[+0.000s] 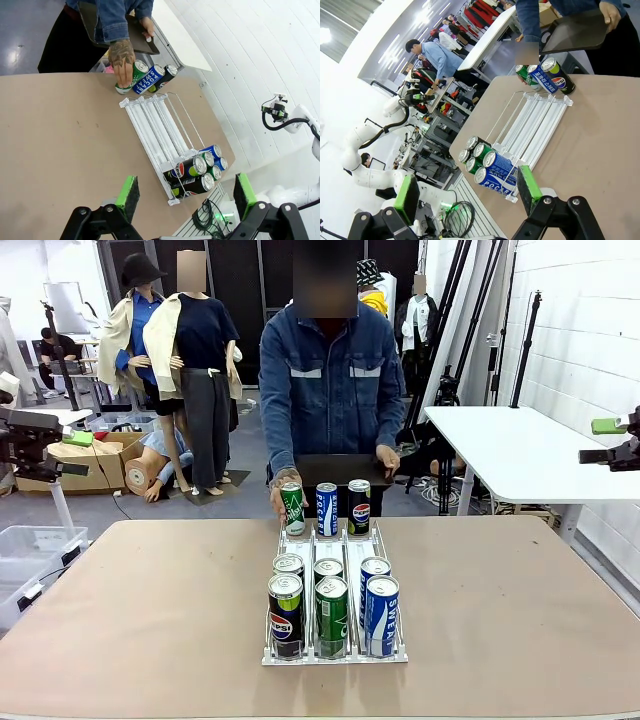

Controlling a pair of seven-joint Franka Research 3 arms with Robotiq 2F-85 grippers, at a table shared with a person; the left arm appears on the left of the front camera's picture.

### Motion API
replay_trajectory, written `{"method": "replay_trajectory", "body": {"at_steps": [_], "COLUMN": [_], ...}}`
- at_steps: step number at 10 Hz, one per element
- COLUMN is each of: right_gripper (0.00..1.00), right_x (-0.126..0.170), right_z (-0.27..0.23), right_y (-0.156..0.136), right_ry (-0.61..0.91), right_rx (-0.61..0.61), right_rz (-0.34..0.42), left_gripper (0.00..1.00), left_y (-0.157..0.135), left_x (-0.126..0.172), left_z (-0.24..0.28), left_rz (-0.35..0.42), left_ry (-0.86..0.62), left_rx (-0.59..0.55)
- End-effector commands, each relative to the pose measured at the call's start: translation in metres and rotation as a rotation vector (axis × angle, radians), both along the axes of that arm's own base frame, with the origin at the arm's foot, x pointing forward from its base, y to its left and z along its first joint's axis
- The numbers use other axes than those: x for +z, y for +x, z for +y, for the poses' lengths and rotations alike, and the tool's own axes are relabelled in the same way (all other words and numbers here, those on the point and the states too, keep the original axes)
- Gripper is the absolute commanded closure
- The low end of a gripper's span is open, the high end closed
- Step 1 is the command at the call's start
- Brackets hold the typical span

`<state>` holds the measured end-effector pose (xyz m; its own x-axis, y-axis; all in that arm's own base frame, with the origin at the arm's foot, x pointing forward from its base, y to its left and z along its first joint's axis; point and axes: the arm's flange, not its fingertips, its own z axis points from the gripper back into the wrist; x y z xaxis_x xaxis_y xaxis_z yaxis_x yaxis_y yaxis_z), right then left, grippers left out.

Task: Retrieve and hand over the desired beverage to the person.
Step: Pick up a can of the same type that the person held from the Automatic Can Dispenser.

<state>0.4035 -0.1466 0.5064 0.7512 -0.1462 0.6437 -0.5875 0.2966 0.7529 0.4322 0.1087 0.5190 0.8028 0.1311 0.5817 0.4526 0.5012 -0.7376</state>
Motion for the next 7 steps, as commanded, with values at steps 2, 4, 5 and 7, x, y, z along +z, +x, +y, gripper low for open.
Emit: {"method": "replay_trajectory", "body": {"at_steps": [2,4,5,7], "right_gripper": [0.00,0.00,0.00,0.00], "right_x": [0.0000,0.0000,0.0000,0.0000], "right_z": [0.0002,0.0002,0.0002,0.0002], "right_y": [-0.0002,-0.0002,-0.0002,-0.0002], "right_ry": [0.012,0.012,0.012,0.012], "right_rx": [0.007,0.007,0.007,0.007], "right_rz": [-0.004,-0.004,-0.004,-0.004], "left_gripper": [0.00,0.00,0.00,0.00], "left_y": [-0.0012,-0.0012,-0.0012,-0.0012], "left_x": [0.0010,0.0010,0.0010,0.0010], "left_z": [0.0001,0.0001,0.0001,0.0001], "left_rz": [-0.012,-0.012,-0.012,-0.012], "left_ry": [-0.002,-0.002,-0.002,-0.002], "left_rx": [0.011,0.011,0.011,0.011]}}
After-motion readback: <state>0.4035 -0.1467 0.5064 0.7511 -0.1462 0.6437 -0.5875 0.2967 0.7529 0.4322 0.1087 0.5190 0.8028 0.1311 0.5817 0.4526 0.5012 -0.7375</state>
